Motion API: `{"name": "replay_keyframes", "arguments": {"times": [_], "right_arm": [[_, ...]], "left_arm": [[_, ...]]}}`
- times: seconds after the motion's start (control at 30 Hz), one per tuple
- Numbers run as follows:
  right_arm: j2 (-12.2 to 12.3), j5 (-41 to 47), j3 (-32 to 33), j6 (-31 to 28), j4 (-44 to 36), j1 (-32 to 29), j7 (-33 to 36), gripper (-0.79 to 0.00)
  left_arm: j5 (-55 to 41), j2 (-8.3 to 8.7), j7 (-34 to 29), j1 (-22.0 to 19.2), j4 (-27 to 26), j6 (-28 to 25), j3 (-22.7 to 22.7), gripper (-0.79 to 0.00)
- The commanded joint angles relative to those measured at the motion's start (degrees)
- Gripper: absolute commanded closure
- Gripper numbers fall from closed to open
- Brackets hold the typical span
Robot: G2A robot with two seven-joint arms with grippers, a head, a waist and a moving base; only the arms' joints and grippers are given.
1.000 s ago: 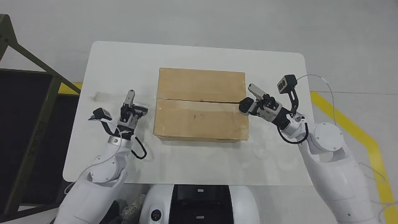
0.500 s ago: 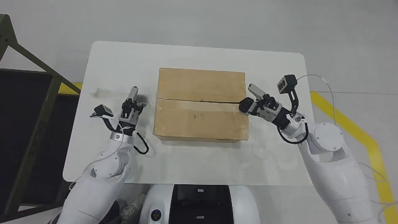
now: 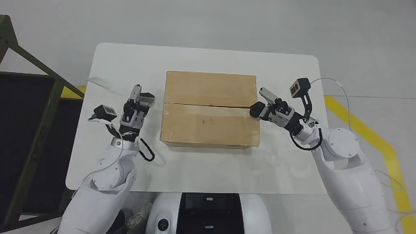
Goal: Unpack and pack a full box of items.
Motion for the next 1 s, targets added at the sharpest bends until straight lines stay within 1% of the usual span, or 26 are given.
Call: {"name": "replay_keyframes", "arguments": {"times": [0.0,0.1,0.23,0.3,0.43,0.5,0.57,0.8,0.97], "right_arm": [[0.00,0.00,0.00,0.00,0.00,0.00,0.00,-0.785],[0.00,0.00,0.00,0.00,0.00,0.00,0.00,-0.785],[0.00,0.00,0.00,0.00,0.00,0.00,0.00,-0.785],[0.00,0.00,0.00,0.00,0.00,0.00,0.00,-0.785],[0.00,0.00,0.00,0.00,0.00,0.00,0.00,-0.785],[0.00,0.00,0.00,0.00,0.00,0.00,0.00,-0.785],[0.00,0.00,0.00,0.00,0.00,0.00,0.00,-0.785],[0.00,0.00,0.00,0.00,0.00,0.00,0.00,-0.785],[0.00,0.00,0.00,0.00,0.00,0.00,0.00,-0.785]], "left_arm": [[0.31,-0.12,-0.09,0.15,-1.06,0.21,-0.07,-0.480],[1.61,-0.38,0.02,-0.18,-2.27,0.76,0.38,-0.536],[3.32,-0.81,-0.03,-1.28,-3.54,1.03,1.72,-0.554],[4.29,-1.04,0.13,-1.72,-4.12,1.23,2.49,-0.594],[6.57,-1.47,0.68,-2.47,-5.08,1.08,3.61,-0.650],[7.40,-1.66,0.99,-2.54,-5.36,1.05,4.01,-0.739],[7.77,-1.84,1.08,-2.55,-5.73,0.84,4.34,-0.785],[9.14,-2.29,-0.40,-3.14,-7.09,0.59,4.89,-0.785],[9.73,-2.59,-1.93,-3.60,-7.39,1.37,5.67,-0.785]]}}
